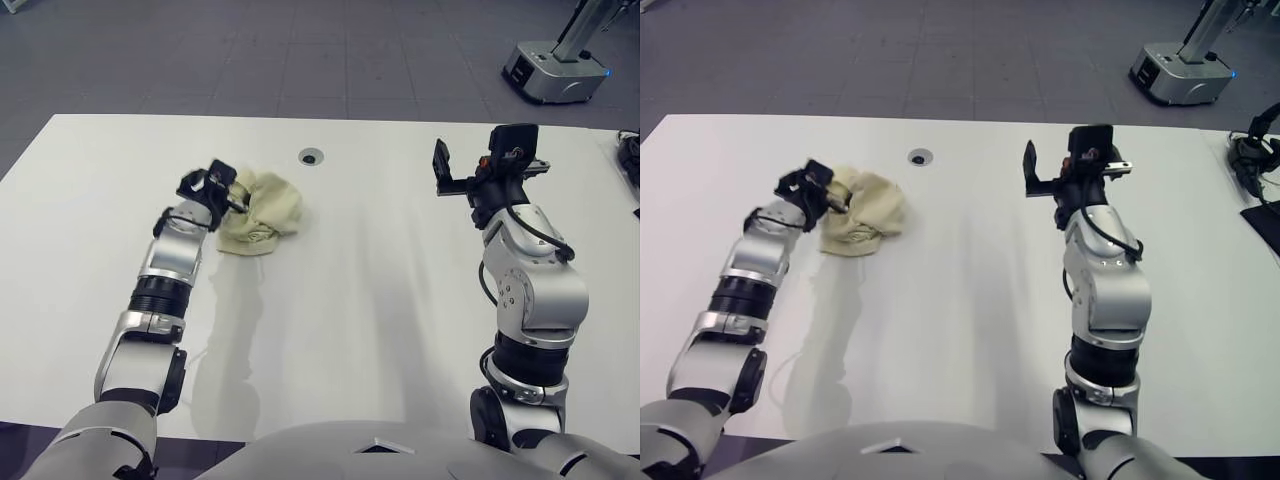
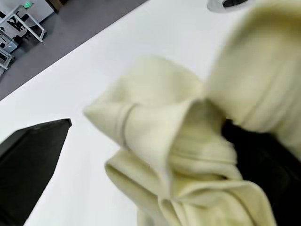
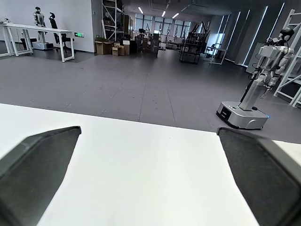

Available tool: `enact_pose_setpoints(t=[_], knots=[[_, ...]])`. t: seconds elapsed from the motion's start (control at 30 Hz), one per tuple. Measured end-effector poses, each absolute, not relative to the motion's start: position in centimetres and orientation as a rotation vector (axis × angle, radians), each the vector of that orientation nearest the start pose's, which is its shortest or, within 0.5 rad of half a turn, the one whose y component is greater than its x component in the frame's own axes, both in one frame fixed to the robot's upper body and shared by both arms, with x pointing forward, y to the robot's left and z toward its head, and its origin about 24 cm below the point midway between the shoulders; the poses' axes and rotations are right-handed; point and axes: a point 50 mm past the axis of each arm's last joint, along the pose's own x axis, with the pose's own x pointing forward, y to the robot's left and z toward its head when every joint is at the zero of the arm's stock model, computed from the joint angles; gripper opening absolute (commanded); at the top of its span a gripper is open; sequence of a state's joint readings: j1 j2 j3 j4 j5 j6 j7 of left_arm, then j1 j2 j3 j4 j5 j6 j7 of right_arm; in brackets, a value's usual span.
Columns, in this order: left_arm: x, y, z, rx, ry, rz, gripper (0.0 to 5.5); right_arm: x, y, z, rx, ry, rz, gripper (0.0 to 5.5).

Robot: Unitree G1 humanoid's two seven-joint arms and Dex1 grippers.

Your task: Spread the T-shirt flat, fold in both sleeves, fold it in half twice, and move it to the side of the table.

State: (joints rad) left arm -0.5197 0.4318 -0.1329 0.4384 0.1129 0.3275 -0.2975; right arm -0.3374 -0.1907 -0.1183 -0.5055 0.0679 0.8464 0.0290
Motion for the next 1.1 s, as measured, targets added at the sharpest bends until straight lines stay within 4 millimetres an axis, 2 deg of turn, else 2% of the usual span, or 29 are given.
enact_pose_setpoints(t=[0.1,0.27,0.33,0.47,0.53,0.6,0.77,0.87,0.97,1.1], knots=[[33.0,19.3,6.9,0.531,0.316,-0.322,5.40,27.9,-17.3,16.8,-0.136,0.017,0.062,5.37],[28.8,14.6,6.4,0.362,0.313,-0.478,5.40,26.9,-16.2,14.6,-0.259,0.210,0.420,5.37],[27.5,13.9,6.5,0.329,0.329,-0.501,5.40,26.5,-16.5,14.5,-0.280,0.264,0.504,5.37],[26.1,13.3,7.0,0.308,0.343,-0.508,5.40,25.8,-16.4,14.9,-0.293,0.334,0.644,5.37],[25.7,13.0,7.9,0.261,0.336,-0.510,5.40,25.7,-16.1,15.3,-0.286,0.357,0.731,5.37],[25.3,12.7,9.7,0.209,0.293,-0.520,5.40,25.8,-15.2,16.1,-0.268,0.361,0.834,5.37],[24.5,13.2,11.7,0.172,0.271,-0.553,5.40,26.5,-14.0,16.2,-0.216,0.411,0.971,5.37],[24.9,14.5,13.7,0.152,0.225,-0.557,5.40,27.5,-13.4,15.5,-0.196,0.466,1.021,5.37],[26.4,16.5,16.4,0.164,0.141,-0.485,5.40,27.9,-12.8,14.5,-0.186,0.509,1.076,4.93],[27.7,18.2,18.3,0.118,0.081,-0.423,5.40,27.9,-12.3,13.5,-0.187,0.544,1.126,4.23]])
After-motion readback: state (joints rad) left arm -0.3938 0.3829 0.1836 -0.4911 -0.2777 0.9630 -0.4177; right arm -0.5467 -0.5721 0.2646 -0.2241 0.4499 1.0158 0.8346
